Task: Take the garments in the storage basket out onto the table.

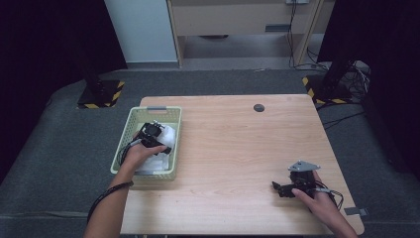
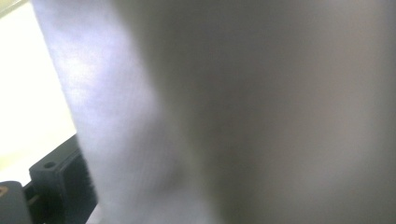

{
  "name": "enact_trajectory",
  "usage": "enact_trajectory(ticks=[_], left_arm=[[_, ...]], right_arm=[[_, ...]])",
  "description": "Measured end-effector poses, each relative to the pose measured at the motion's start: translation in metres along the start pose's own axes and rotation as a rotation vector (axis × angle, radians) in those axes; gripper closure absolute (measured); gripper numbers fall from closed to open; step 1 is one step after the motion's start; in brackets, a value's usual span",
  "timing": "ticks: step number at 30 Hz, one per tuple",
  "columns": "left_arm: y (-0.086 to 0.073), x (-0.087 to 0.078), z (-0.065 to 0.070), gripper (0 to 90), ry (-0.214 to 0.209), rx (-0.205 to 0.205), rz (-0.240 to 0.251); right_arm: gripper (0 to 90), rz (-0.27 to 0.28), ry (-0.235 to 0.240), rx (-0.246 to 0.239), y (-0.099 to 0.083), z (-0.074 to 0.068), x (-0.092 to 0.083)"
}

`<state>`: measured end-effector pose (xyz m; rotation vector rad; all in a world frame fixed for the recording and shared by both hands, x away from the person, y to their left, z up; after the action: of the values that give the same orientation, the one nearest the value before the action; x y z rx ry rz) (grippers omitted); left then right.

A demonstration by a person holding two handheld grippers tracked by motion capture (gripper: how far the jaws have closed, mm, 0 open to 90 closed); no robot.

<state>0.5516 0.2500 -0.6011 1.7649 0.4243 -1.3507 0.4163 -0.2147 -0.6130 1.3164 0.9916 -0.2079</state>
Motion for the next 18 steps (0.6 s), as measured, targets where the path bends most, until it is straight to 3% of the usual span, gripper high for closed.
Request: enact_trajectory(ticks=[4, 7, 8, 9, 11, 14, 16, 18], left_arm=[[0.000, 0.000, 0.002, 0.4, -0.008, -0.007, 0.011], [0.000, -0.002, 0.005, 6.8, -0.023, -0.002, 0.021], [0.000, -0.004, 0.006, 13.8, -0.027, 0.004, 0.022], [0.001, -0.005, 0.008, 13.8, -0.029, 0.014, 0.024], [0.002, -0.008, 0.011, 22.8, -0.034, 0.027, 0.028], [0.003, -0.011, 0.013, 41.5, -0.033, 0.021, 0.031], [0.004, -0.012, 0.017, 48.9, -0.027, 0.023, 0.015], [0.006, -0.014, 0.021, 55.0, -0.008, 0.053, -0.013]], right_arm=[[0.4, 0.000, 0.000, 0.000, 0.000, 0.000, 0.000], [0.4, 0.000, 0.000, 0.000, 0.000, 0.000, 0.000], [0.4, 0.000, 0.000, 0.000, 0.000, 0.000, 0.000], [0.4, 0.000, 0.000, 0.000, 0.000, 0.000, 0.000], [0.4, 0.000, 0.000, 0.001, 0.000, 0.000, 0.000], [0.4, 0.000, 0.000, 0.001, 0.000, 0.000, 0.000], [0.4, 0.000, 0.000, 0.000, 0.000, 0.000, 0.000], [0.4, 0.000, 0.000, 0.001, 0.000, 0.000, 0.000]])
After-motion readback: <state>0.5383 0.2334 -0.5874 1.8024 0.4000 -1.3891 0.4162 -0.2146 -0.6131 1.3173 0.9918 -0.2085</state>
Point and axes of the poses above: each handheld gripper's, and its own axes: x roughly forward along the jaws, y roughly out of its top, z roughly to its right, the point moved 10 cm from there along x, roughly forward along the jaws, and after that the axes turned 5 degrees about x, right-handed, at the moved point
